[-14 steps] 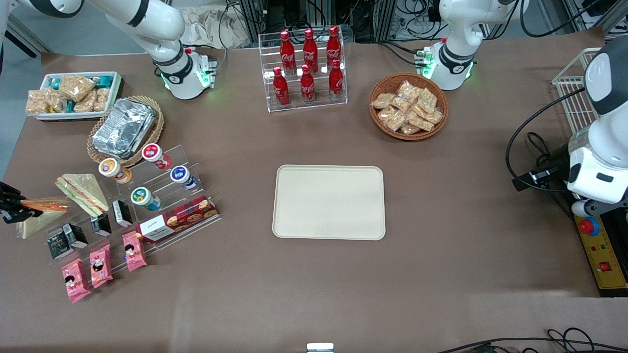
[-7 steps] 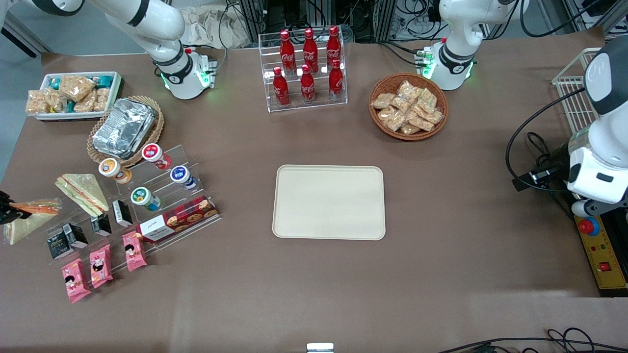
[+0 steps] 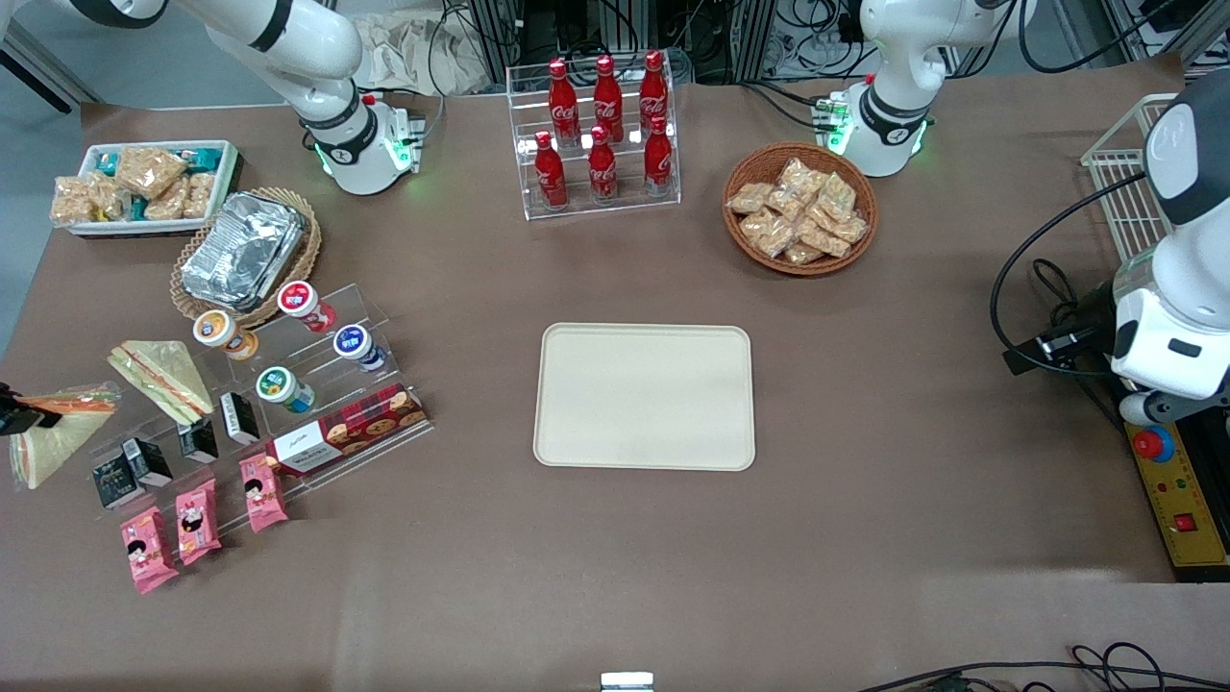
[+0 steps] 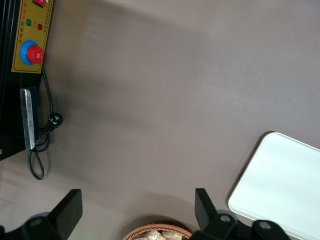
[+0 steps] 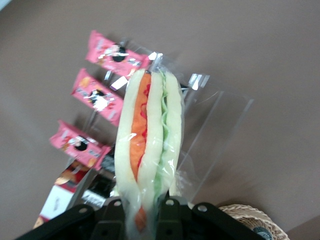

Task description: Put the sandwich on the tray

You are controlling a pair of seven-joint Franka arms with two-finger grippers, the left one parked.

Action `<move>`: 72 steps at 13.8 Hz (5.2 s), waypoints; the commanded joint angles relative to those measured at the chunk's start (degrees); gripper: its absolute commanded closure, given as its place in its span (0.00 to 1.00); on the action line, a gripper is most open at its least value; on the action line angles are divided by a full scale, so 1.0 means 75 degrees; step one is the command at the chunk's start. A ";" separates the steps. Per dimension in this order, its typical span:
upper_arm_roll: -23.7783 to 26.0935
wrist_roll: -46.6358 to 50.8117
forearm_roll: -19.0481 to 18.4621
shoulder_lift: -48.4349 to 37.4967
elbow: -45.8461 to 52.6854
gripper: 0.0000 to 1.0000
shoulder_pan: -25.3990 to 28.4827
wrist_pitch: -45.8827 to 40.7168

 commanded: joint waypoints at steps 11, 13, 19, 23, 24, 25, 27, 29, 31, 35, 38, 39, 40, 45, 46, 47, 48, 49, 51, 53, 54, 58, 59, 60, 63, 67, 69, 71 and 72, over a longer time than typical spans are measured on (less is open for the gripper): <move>0.1965 -0.1423 -0.0443 -0.0277 0.0864 0.80 0.2998 -0.0801; 0.1976 -0.1388 -0.0711 -0.0184 0.0841 0.80 0.4133 -0.0437; 0.1976 -0.1446 -0.1238 0.0870 0.0829 0.80 0.5895 0.1098; 0.1965 -0.1481 -0.2678 0.1585 0.0794 0.80 0.6856 0.1650; 0.1965 -0.1482 -0.2844 0.1772 0.0794 0.80 0.6974 0.1755; 0.1965 -0.1482 -0.2950 0.1913 0.0782 0.80 0.7126 0.1838; 0.1953 -0.1528 -0.3243 0.2229 0.0782 0.79 0.7268 0.2095; 0.1953 -0.1575 -0.3408 0.2476 0.0770 0.79 0.7338 0.2516; 0.1953 -0.1575 -0.3793 0.2687 0.0747 0.79 0.7373 0.2868; 0.1953 -0.1575 -0.4579 0.3062 0.0724 0.78 0.7491 0.3361; 0.1953 -0.1575 -0.4615 0.3134 0.0572 0.75 0.7665 0.3549; 0.1953 -0.1564 -0.4697 0.3145 0.0548 0.75 0.7713 0.3607; 0.1953 -0.1564 -0.4755 0.3192 0.0490 0.75 0.7713 0.3643; 0.1965 -0.1447 -0.4534 0.3297 0.0384 0.22 0.7632 0.3842; 0.1965 -0.1446 -0.4464 0.3298 0.0302 0.00 0.7608 0.4040; 0.1953 -0.1446 -0.4428 0.3286 0.0220 0.00 0.7573 0.4204; 0.1953 -0.1435 -0.4312 0.3274 0.0219 0.00 0.7491 0.4229; 0.1953 -0.1435 -0.3974 0.3239 0.0219 0.00 0.7409 0.4206; 0.1941 -0.1458 -0.3142 0.3076 0.0219 0.00 0.7292 0.4159; 0.1941 -0.1458 -0.2742 0.2865 0.0219 0.00 0.7071 0.3996; 0.1953 -0.1458 -0.2450 0.2678 0.0219 0.00 0.6918 0.3786; 0.1953 -0.1458 -0.1347 0.2046 0.0219 0.00 0.6216 0.3165; 0.1953 -0.1470 -0.1102 0.1870 0.0219 0.00 0.5981 0.2942; 0.1953 -0.1482 -0.0821 0.1694 0.0219 0.00 0.5712 0.2720; 0.1953 -0.1458 -0.0525 0.1260 0.0219 0.00 0.5114 0.2413; 0.1953 -0.1459 -0.0514 0.0581 0.0231 0.00 0.4270 0.2028; 0.1918 -0.1435 -0.0525 0.0124 0.0231 0.00 0.4058 0.1700; 0.1918 -0.1400 -0.0525 -0.0169 0.0231 0.00 0.3731 0.1535; 0.1906 -0.1400 -0.0537 -0.0287 0.0231 0.00 0.3567 0.1360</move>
